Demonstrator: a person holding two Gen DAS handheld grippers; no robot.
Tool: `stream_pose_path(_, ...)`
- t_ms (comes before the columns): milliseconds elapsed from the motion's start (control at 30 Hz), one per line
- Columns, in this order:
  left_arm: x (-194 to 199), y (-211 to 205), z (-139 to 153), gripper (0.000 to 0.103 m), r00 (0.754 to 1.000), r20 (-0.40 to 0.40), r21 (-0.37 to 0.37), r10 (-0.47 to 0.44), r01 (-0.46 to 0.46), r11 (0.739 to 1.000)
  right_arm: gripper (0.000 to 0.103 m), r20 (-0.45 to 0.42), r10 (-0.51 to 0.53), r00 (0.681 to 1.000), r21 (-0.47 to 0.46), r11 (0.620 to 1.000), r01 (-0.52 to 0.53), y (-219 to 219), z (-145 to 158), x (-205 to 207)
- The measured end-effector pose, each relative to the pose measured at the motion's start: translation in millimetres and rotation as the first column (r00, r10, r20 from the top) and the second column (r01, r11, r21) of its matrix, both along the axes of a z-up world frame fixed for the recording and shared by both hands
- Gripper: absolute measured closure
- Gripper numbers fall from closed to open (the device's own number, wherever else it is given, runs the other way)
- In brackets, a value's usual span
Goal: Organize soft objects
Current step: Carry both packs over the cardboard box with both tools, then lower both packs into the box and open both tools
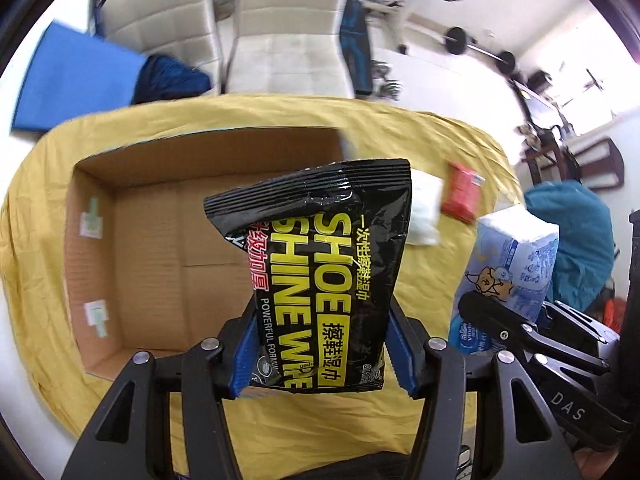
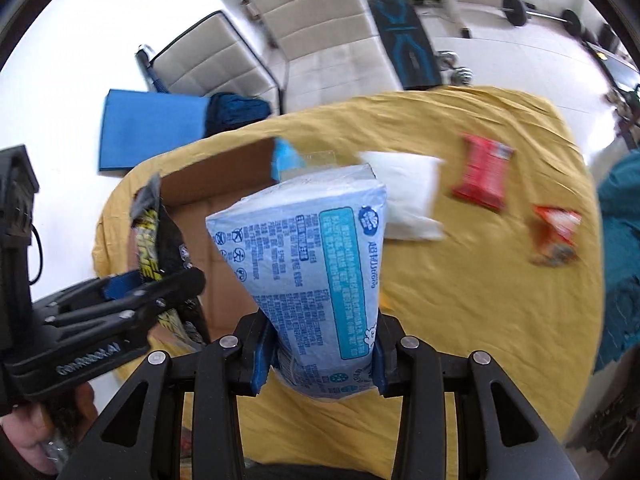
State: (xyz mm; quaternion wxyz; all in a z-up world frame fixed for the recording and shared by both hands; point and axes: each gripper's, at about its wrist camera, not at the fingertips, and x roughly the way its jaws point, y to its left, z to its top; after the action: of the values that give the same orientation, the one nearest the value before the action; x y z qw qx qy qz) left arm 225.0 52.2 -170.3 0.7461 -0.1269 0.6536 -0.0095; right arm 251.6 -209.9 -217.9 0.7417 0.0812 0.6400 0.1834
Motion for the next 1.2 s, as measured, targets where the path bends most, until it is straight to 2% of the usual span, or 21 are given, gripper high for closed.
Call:
stream_pose_path(167, 23.5, 69.6, -45.9, 0.050, 0.996, -0.073, -0.008, 0.059, -0.059, 0.998, 0.062, -0.059, 0.035, 0.998, -0.004, 0.999, -0.035, 87.0, -36.4, 28.0)
stream_pose_path(333, 48.1, 116.5, -98.4, 0.050, 0.983, -0.157, -0.119, 0.096, -0.115, 0.986, 0.062, -0.133, 0.049, 0.990, -0.059, 0.997, -0.057, 145.9, -94.2, 53.9)
stream_pose_path(467, 62.4, 130.4, -132.0, 0.050, 0.975, -0.208, -0.171, 0.083, -0.120, 0.978, 0.062, -0.160, 0.064, 0.985, -0.123, 0.989, -0.084, 176.3, -130.4, 66.7)
stream_pose_path(667, 80.4, 118.8, -160.7, 0.049, 0.970, -0.242, -0.222, -0.005, -0.050, 0.974, 0.057, -0.195, 0.072, 0.978, -0.183, 0.977, -0.108, 197.0, -165.8, 75.2)
stream_pose_path(700, 82.0, 118.7, -162.8, 0.049, 0.969, -0.245, -0.226, -0.010, -0.047, 0.973, 0.056, -0.196, 0.069, 0.978, -0.199, 0.974, -0.108, 198.7, -168.8, 75.8)
stream_pose_path(833, 85.8, 115.0, -167.1, 0.048, 0.967, -0.254, -0.251, -0.028, -0.038, 0.967, 0.040, -0.201, 0.066, 0.977, -0.204, 0.973, -0.108, 205.1, -174.6, 75.7)
stream_pose_path(933, 86.2, 114.6, -157.3, 0.048, 0.972, -0.233, -0.201, -0.028, -0.020, 0.979, 0.035, -0.186, 0.069, 0.980, -0.218, 0.970, -0.110, 209.1, -173.0, 73.6)
stream_pose_path(1067, 76.7, 114.1, -136.0, 0.048, 0.981, -0.196, -0.153, -0.016, -0.015, 0.988, 0.033, -0.166, 0.076, 0.983, -0.235, 0.965, -0.114, 213.5, -163.5, 64.9)
stream_pose_path(1167, 65.0, 117.1, -118.3, 0.039, 0.987, -0.159, -0.096, 0.002, -0.018, 0.995, 0.027, -0.148, 0.086, 0.985, -0.251, 0.960, -0.122, 215.9, -150.4, 54.9)
stream_pose_path(1200, 59.3, 118.8, -111.9, 0.037, 0.990, -0.144, -0.077, 0.010, -0.022, 0.997, 0.020, -0.143, 0.086, 0.986, -0.255, 0.959, -0.121, 216.8, -144.9, 47.9)
